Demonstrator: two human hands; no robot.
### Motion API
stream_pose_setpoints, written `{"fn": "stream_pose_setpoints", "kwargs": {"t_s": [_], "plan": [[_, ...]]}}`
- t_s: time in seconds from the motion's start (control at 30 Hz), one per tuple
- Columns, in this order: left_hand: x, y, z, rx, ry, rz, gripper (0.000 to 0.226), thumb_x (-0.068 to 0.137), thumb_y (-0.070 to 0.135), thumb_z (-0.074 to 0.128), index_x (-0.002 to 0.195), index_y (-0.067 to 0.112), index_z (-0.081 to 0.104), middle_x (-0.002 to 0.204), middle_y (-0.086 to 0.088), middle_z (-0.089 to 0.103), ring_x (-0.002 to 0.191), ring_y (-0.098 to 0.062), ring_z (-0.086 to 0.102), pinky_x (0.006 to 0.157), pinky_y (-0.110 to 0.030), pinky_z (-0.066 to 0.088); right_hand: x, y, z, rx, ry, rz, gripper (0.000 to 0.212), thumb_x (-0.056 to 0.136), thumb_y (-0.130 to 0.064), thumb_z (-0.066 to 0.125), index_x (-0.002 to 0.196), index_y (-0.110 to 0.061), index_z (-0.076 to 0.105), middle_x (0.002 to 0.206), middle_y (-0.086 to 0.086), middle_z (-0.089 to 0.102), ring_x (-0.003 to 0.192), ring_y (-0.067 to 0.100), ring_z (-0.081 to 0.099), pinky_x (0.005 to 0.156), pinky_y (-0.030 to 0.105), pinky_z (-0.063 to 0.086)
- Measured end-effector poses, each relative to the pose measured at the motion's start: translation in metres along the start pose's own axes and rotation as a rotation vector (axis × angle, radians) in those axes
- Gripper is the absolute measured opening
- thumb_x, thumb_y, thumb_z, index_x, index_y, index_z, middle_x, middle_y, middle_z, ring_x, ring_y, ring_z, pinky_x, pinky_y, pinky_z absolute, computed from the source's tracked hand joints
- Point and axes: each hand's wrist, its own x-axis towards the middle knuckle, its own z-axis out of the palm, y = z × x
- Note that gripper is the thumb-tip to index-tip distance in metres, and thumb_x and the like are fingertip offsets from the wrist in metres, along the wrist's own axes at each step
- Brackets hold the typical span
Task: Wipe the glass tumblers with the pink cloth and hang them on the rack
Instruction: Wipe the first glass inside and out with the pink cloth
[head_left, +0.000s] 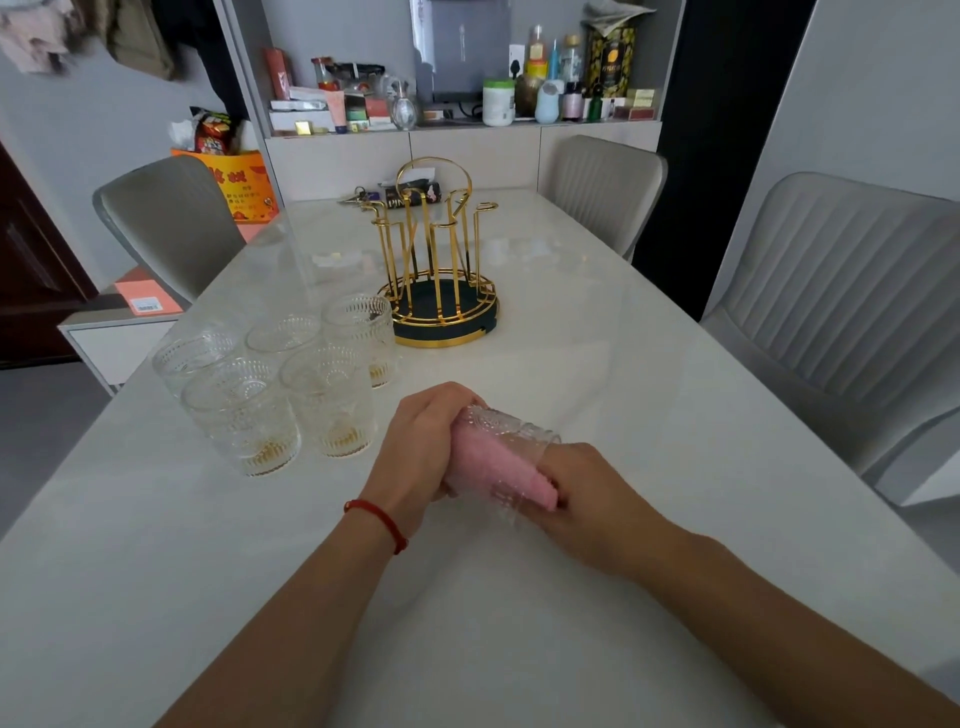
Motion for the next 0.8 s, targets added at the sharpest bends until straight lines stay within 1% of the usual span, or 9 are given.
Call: {"fn": "stream_pose_setpoints", "kwargs": {"t_s": [0.1,0.27,0.37,0.5,0.6,0.67,0.73,0.77,0.8], "plan": [[0.003,-0.003,0.003,-0.023,0.029,-0.071,0.03,0.098,0.032,0.054,0.099,0.008,0.072,0.095,-0.013,0.072,0.089,-0.03,0.066,0.068,-0.043,0.053,0.002,0.004,0.016,-0.08,0.084,-0.103,0.025,0.089,-0.009,0.064,0.111,-0.006,0.075,0.103,0.011,0.078,0.098,0.018,0.065,0.105,0.029,0.045],[0.0,-0.003,0.003,-0.049,0.09,0.119,0.032,0.095,0.032,0.055,0.078,0.008,0.068,0.073,-0.009,0.062,0.071,-0.023,0.06,0.057,-0.039,0.045,0.006,-0.003,0.015,0.263,0.075,0.125,0.017,0.087,0.001,0.055,0.092,-0.004,0.071,0.082,0.02,0.069,0.072,0.039,0.063,0.064,0.052,0.055],[0.001,-0.01,0.0,-0.015,0.093,0.383,0.039,0.09,0.034,0.05,0.076,0.001,0.067,0.076,-0.02,0.06,0.071,-0.025,0.055,0.061,-0.038,0.043,0.008,-0.015,0.009,0.658,0.118,0.329,0.018,0.094,0.005,0.061,0.082,-0.005,0.07,0.068,0.015,0.055,0.058,0.025,0.047,0.054,0.035,0.042],[0.001,-0.01,-0.004,0.074,0.085,0.707,0.034,0.099,0.022,0.044,0.085,0.003,0.069,0.078,-0.014,0.064,0.076,-0.03,0.058,0.063,-0.036,0.045,0.012,-0.028,0.006,1.222,0.059,0.513,0.027,0.1,-0.002,0.056,0.12,-0.005,0.074,0.116,0.017,0.076,0.108,0.032,0.069,0.101,0.043,0.05],[0.006,-0.012,-0.011,0.138,0.002,0.856,0.035,0.101,0.026,0.04,0.102,0.006,0.069,0.091,-0.007,0.067,0.082,-0.021,0.061,0.068,-0.027,0.047,0.011,-0.031,0.003,1.369,0.132,0.543,0.028,0.101,0.001,0.054,0.114,-0.009,0.077,0.12,0.019,0.076,0.113,0.031,0.068,0.107,0.045,0.046],[0.01,-0.012,-0.021,0.189,-0.115,0.745,0.036,0.102,0.033,0.041,0.121,0.018,0.067,0.101,-0.006,0.067,0.078,-0.017,0.062,0.062,-0.019,0.046,0.008,-0.028,0.0,1.249,0.127,0.484,0.022,0.1,-0.001,0.058,0.113,-0.004,0.075,0.107,0.013,0.078,0.097,0.028,0.07,0.091,0.038,0.052],[0.011,-0.006,-0.03,0.191,-0.255,0.454,0.038,0.1,0.044,0.043,0.128,0.034,0.066,0.104,-0.016,0.068,0.062,-0.019,0.06,0.046,-0.02,0.041,0.005,-0.019,-0.004,0.853,0.159,0.33,0.015,0.095,-0.002,0.064,0.106,0.001,0.074,0.078,0.004,0.069,0.069,0.018,0.061,0.068,0.029,0.05],[0.009,-0.002,-0.031,0.118,-0.332,0.258,0.038,0.099,0.05,0.043,0.123,0.037,0.068,0.1,-0.02,0.068,0.054,-0.024,0.058,0.04,-0.023,0.037,0.003,-0.014,-0.007,0.623,0.178,0.229,0.02,0.093,0.001,0.062,0.107,-0.003,0.076,0.073,-0.002,0.067,0.066,0.013,0.06,0.071,0.028,0.053],[0.007,0.002,-0.028,0.031,-0.382,0.088,0.041,0.1,0.058,0.041,0.117,0.034,0.07,0.092,-0.021,0.067,0.049,-0.027,0.056,0.041,-0.022,0.034,0.003,-0.009,-0.009,0.383,0.181,0.114,0.031,0.092,0.003,0.058,0.113,-0.009,0.077,0.076,-0.006,0.068,0.07,0.011,0.063,0.092,0.031,0.054]]}}
